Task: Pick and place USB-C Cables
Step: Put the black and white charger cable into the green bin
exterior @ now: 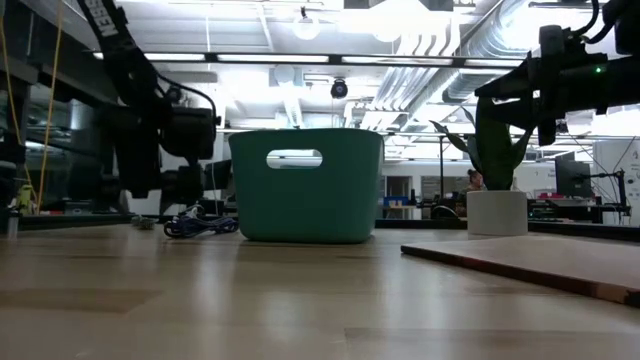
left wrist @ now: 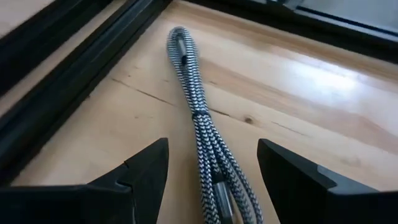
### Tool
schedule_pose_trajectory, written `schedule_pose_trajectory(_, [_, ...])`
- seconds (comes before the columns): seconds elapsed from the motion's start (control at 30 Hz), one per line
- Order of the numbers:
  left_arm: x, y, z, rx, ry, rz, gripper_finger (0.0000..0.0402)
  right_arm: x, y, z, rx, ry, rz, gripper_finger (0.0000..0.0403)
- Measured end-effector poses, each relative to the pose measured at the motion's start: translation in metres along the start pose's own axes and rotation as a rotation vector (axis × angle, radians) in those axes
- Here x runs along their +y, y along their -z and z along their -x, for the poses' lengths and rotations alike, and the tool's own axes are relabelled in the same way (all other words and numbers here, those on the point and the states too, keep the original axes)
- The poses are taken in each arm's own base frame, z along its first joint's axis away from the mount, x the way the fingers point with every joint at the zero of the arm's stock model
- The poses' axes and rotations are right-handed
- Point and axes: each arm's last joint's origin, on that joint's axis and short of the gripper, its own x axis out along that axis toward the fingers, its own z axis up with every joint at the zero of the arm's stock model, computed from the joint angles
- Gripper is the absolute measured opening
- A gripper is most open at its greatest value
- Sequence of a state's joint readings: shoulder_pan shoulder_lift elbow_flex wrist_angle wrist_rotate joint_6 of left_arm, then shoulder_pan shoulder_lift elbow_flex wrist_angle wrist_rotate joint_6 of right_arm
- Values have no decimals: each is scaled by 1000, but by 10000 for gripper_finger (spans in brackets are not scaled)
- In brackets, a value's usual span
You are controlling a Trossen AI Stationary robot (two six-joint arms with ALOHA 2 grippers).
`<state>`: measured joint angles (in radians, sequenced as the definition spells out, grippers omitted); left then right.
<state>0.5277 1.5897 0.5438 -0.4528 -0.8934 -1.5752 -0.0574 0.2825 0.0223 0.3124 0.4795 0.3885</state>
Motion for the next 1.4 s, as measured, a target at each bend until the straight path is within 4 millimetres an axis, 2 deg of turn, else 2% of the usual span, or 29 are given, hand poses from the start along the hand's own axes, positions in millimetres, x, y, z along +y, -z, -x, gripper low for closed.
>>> schedule_pose_trajectory(0.13, [-2, -1, -9, -4, -18, 110, 227, 0, 0, 0, -5, 10, -1, 193])
schedule_pose_trajectory(0.33, [-5, 2, -22, 8, -39, 76, 226, 0, 0, 0, -3, 10, -15, 193])
schedule_pose_trajectory(0.43, [-5, 1, -28, -1, -60, 80, 207, 0, 0, 0, -4, 10, -16, 193])
schedule_pose_trajectory(0.57, [-3, 2, -30, 0, -83, 64, 143, -1, 0, 0, -5, 15, -49, 193])
schedule_pose_trajectory(0.73, [0, 2, -30, -16, -101, 19, 27, -1, 0, 0, -6, 16, -59, 193])
schedule_pose_trajectory(0.8, [-1, 1, -28, -19, -94, -18, 12, -1, 0, 0, -5, 16, -59, 193])
schedule_pose_trajectory(0.9, [0, -3, -23, -61, -88, -86, 19, 0, 0, 0, -6, 15, -59, 193])
schedule_pose_trajectory(1.0, [0, -10, -13, -107, -55, -113, 9, -1, 0, 0, -5, 16, -58, 193])
schedule_pose_trajectory(1.4, [-5, -52, 53, -270, 238, -331, 2, -1, 0, 0, -9, 24, -56, 193])
